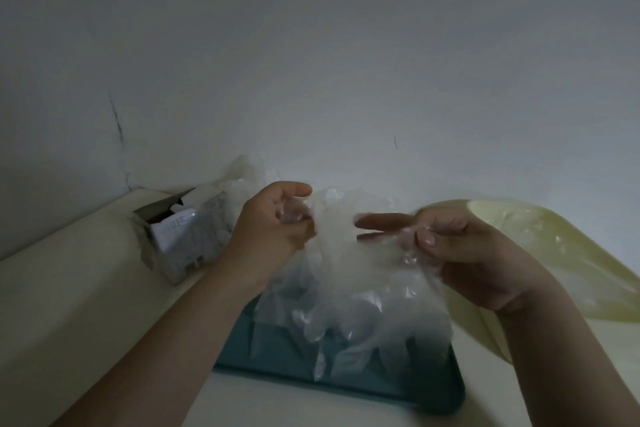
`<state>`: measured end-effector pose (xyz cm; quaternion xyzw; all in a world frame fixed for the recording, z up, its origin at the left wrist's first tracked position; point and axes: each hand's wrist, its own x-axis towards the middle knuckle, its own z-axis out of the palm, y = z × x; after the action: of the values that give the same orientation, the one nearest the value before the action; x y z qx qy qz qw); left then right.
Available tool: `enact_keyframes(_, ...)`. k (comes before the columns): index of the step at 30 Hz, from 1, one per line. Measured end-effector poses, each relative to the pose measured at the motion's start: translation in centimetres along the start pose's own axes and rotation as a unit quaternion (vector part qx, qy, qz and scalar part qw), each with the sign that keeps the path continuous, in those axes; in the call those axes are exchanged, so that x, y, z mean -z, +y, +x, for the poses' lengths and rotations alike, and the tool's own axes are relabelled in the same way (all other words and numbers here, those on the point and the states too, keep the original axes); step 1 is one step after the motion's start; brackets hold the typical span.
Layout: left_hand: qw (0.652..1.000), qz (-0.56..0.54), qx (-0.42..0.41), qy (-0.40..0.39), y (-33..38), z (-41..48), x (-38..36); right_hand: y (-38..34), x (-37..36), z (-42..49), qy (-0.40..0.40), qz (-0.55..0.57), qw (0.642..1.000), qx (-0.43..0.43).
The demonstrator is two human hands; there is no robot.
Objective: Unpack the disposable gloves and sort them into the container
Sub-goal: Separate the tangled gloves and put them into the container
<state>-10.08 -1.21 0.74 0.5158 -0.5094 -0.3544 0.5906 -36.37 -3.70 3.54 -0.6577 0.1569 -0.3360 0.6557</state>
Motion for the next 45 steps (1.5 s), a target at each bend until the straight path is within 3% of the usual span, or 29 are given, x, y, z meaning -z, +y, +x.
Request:
enact_keyframes(2,0.995,0.081,-0.048,0.026,0.7,-0.7,0.6,-0.1,-1.1,0.2,0.052,0.015,0.998,-0.027)
enact_keyframes(8,0.948,0.205,-0.243,-0.035,2.2,-3.1,0.8,-0.6,-4.8,0.2,0.127,0.019,0.990,-0.053)
enact_keyframes(12,0.933,0.215,-0.281,-0.063,2.5,-4.0,1.2,-0.4,-4.9,-1.0,0.188,0.007,0.982,-0.032)
enact_keyframes(17,0.963,0.175,-0.166,-0.124,4.8,-5.4,2.0,-1.9,-4.1,-2.7,0.210,-0.068,0.975,0.000)
enact_keyframes(22,0.988,0.098,-0.118,-0.031,5.8,-5.3,1.5,-3.3,-3.5,-3.9,0.208,-0.221,0.953,0.006)
enact_keyframes(25,0.994,0.027,0.004,-0.107,5.5,-4.7,1.1,-4.0,-3.5,-3.7,0.208,-0.267,0.941,0.017)
enact_keyframes(28,0.973,0.007,0.135,-0.188,5.3,-4.4,-0.2,-4.7,-3.6,-3.1,0.205,-0.292,0.934,0.015)
enact_keyframes(33,0.978,-0.080,0.119,-0.154,4.9,-3.6,-2.6,-6.9,-1.6,-3.5,0.260,-0.318,0.911,-0.023)
enact_keyframes(38,0.971,-0.083,0.121,-0.186,6.1,-2.3,-4.9,-9.4,4.5,-6.0,0.385,-0.383,0.840,-0.002)
enact_keyframes(45,0.959,-0.081,0.087,-0.257,8.8,-1.2,-9.7,-10.5,12.7,-8.8,0.406,-0.506,0.755,-0.097)
